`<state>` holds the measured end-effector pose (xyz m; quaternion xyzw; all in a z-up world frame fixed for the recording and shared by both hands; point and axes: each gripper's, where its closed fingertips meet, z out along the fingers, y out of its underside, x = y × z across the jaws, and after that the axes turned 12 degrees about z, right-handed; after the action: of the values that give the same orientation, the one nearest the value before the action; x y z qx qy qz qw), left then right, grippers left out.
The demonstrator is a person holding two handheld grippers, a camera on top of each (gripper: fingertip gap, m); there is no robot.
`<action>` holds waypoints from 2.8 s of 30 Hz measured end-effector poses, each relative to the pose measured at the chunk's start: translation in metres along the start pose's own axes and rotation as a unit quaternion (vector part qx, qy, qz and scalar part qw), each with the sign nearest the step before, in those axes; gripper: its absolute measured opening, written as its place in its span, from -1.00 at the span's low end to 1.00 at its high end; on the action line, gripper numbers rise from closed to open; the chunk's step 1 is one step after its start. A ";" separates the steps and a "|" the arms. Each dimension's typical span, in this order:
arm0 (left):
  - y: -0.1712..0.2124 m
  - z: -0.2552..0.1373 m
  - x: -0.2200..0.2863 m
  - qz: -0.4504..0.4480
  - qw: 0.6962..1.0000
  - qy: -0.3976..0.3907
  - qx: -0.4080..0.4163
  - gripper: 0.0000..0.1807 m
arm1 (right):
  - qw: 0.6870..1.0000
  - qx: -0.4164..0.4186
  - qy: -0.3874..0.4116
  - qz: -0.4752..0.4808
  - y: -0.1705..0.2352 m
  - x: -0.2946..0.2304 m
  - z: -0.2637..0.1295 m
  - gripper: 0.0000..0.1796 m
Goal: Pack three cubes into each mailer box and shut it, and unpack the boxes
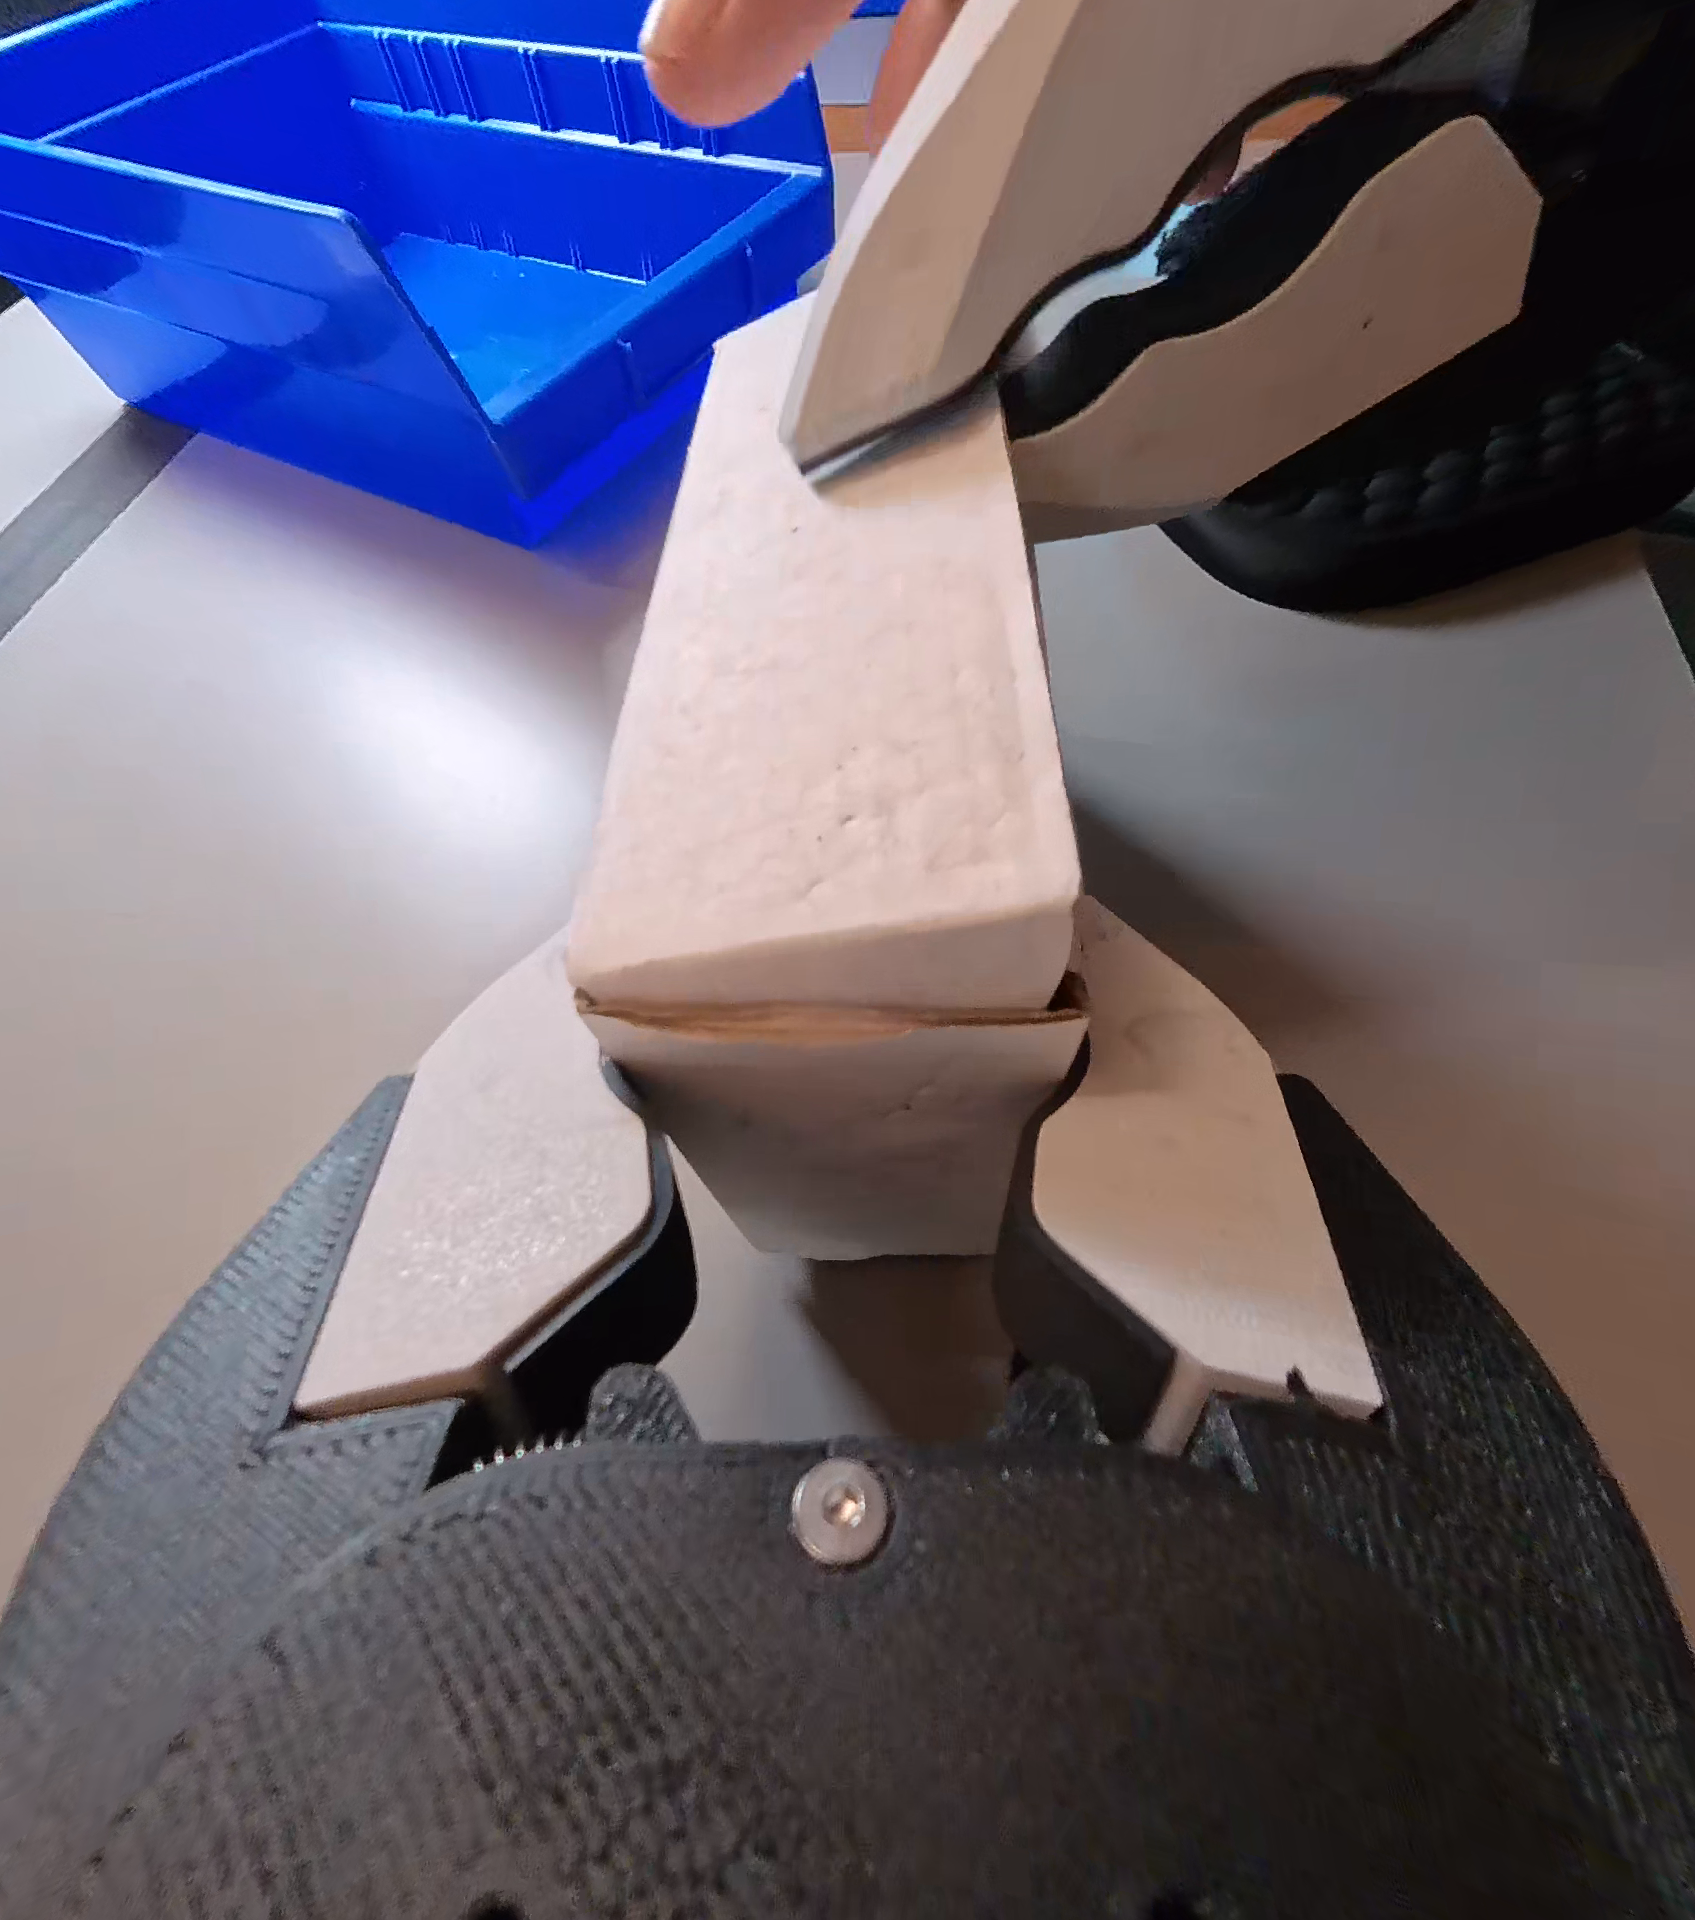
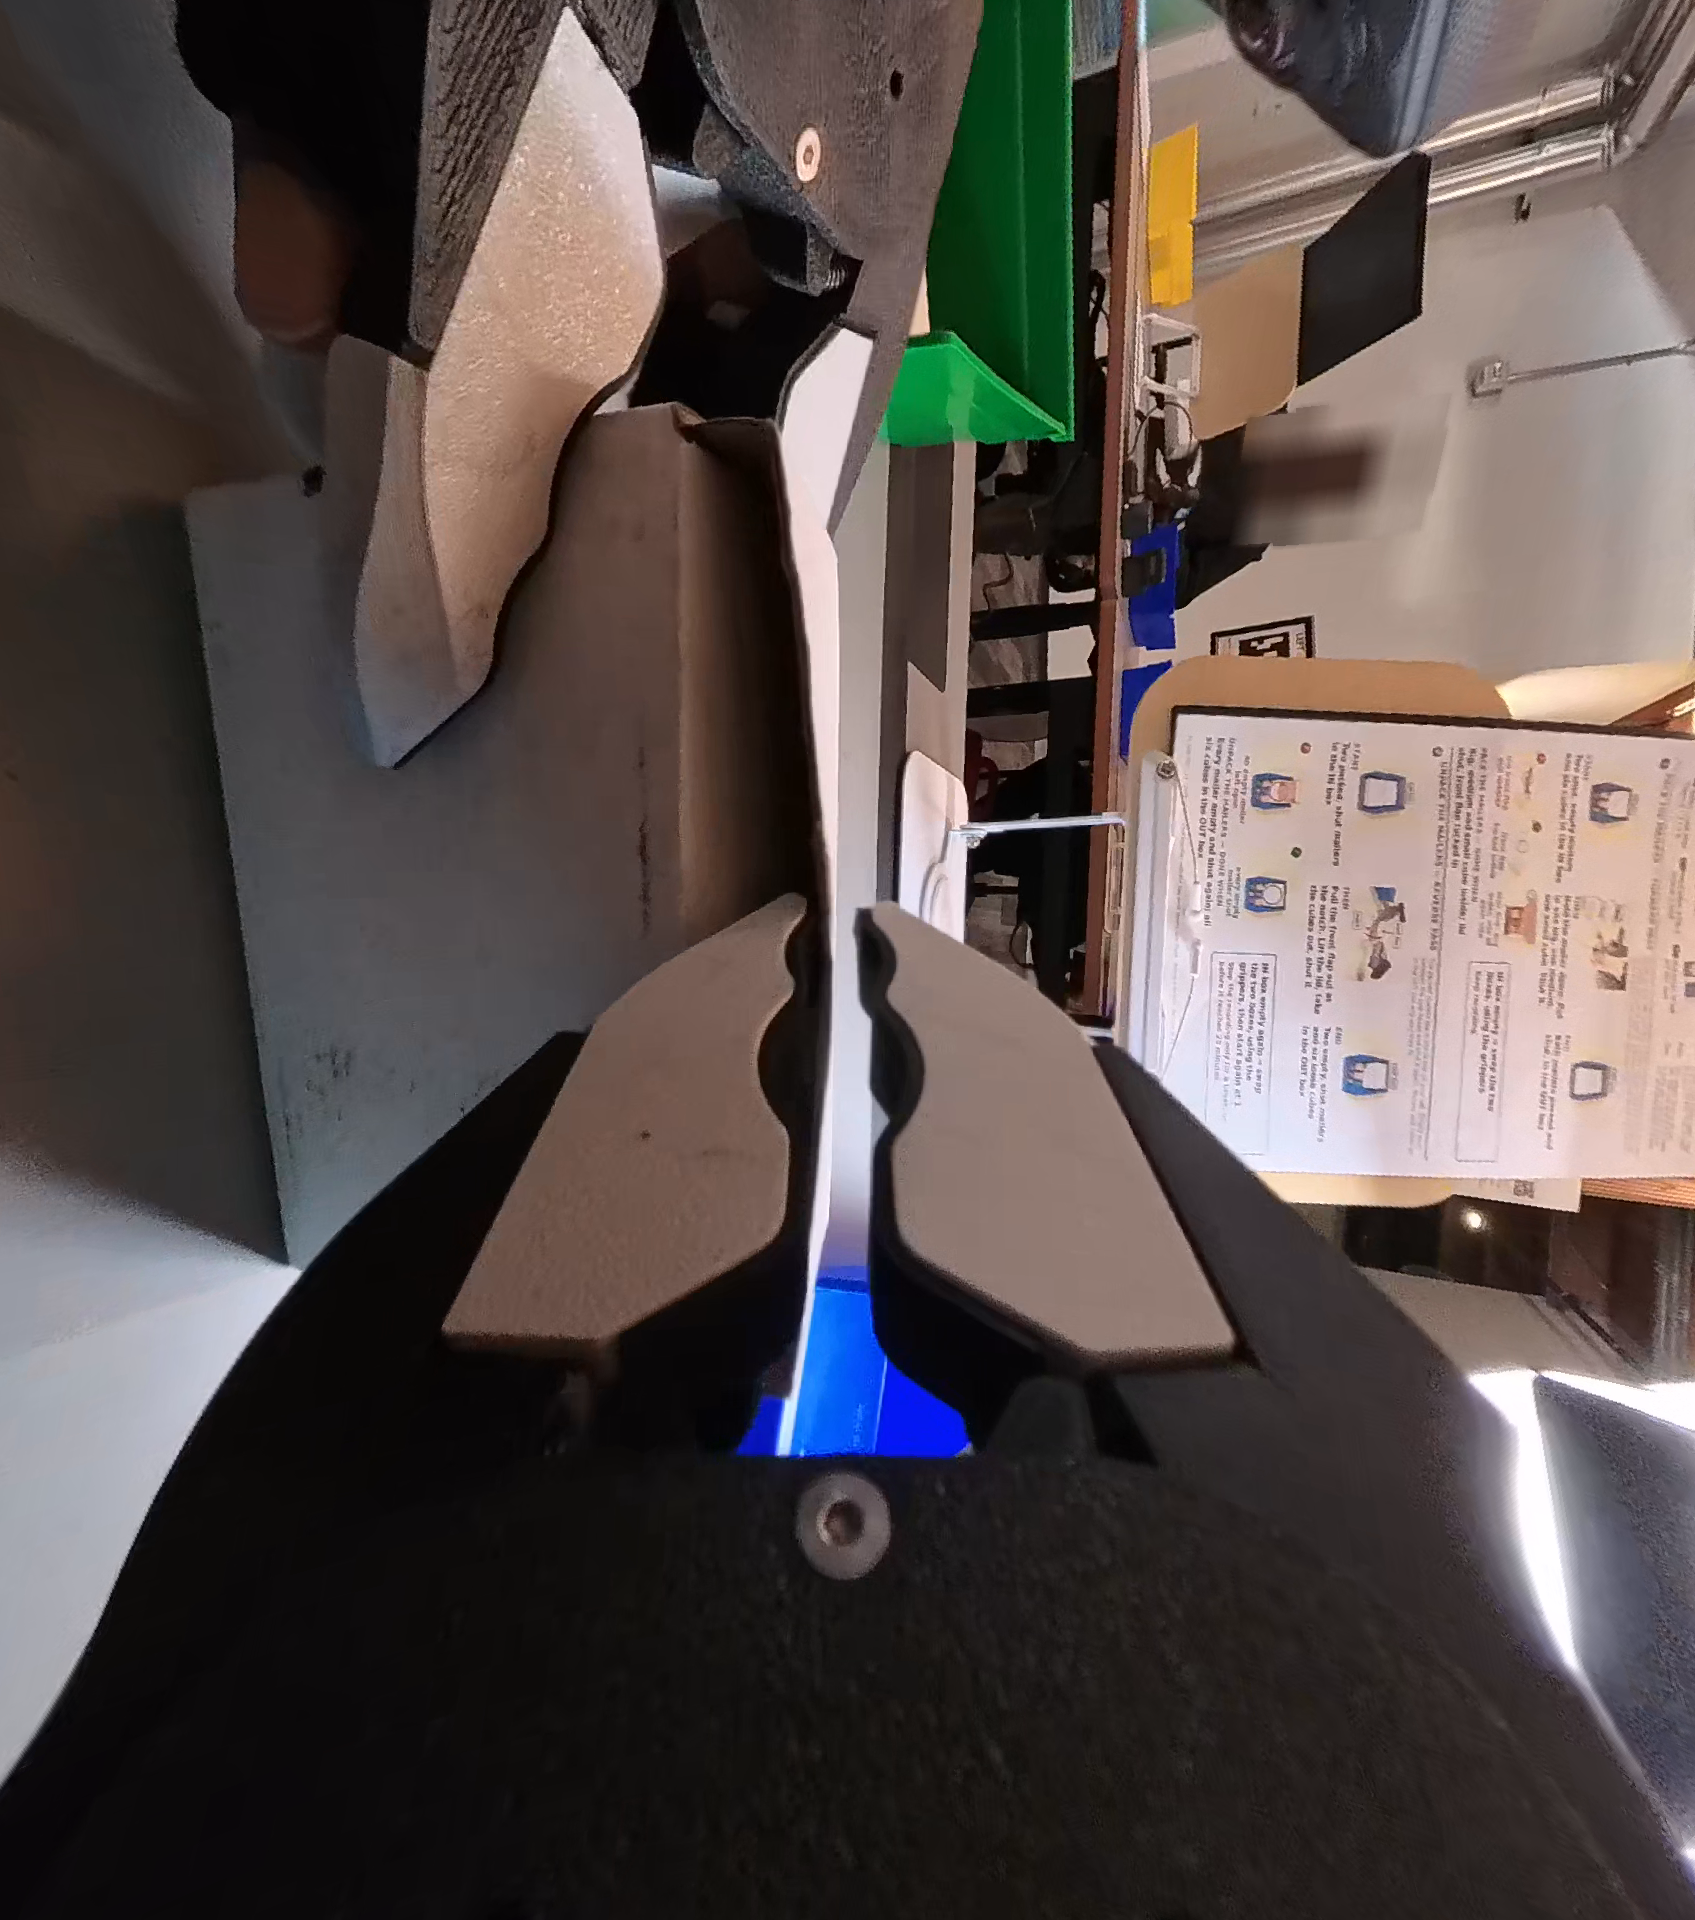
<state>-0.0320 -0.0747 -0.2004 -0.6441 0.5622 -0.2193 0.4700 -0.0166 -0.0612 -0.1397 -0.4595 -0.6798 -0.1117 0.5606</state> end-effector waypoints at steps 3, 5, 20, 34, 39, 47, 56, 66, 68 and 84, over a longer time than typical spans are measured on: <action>-0.001 0.000 0.001 0.012 1.000 -0.002 0.000 -0.21 | 1.000 0.003 -0.003 0.008 0.000 -0.002 0.000 -0.98; -0.002 0.000 0.000 0.028 1.000 -0.006 0.001 -0.21 | 1.000 0.007 -0.011 0.028 -0.001 0.000 -0.002 -0.98; 0.006 -0.026 -0.032 0.090 0.992 -0.083 0.017 -0.03 | 0.979 -0.011 -0.104 0.177 0.005 0.046 -0.011 -0.98; 0.009 -0.024 -0.038 -0.104 0.989 -0.108 0.016 -0.32 | 0.982 -0.002 -0.096 0.162 -0.017 0.023 -0.003 -0.99; 0.027 -0.014 -0.021 0.013 0.993 -0.102 -0.056 -0.28 | 0.963 0.010 -0.160 0.215 -0.013 0.038 -0.009 -0.98; -0.004 -0.035 -0.018 0.115 0.986 -0.123 -0.016 -0.31 | 0.915 -0.007 -0.281 0.289 0.001 0.067 0.003 -0.98; 0.015 -0.012 0.006 0.221 0.968 -0.083 -0.086 -0.73 | 0.876 -0.043 -0.379 0.296 0.016 0.090 0.042 -0.98; 0.020 -0.006 0.018 0.209 0.973 -0.049 -0.083 -0.94 | 0.888 -0.152 -0.339 0.272 0.078 0.073 0.132 -0.97; 0.020 -0.005 0.018 0.203 0.975 -0.049 -0.077 -0.94 | 0.883 -0.172 -0.348 0.264 0.089 0.056 0.147 -0.96; 0.011 0.001 0.018 0.143 0.988 -0.052 -0.037 -0.91 | 0.899 -0.037 -0.224 0.375 0.031 0.135 0.067 -0.59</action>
<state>-0.0324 -0.0902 -0.2146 -0.5845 0.6313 -0.0945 0.5009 -0.0310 0.0676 -0.0574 -0.7134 -0.5601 0.1877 0.3770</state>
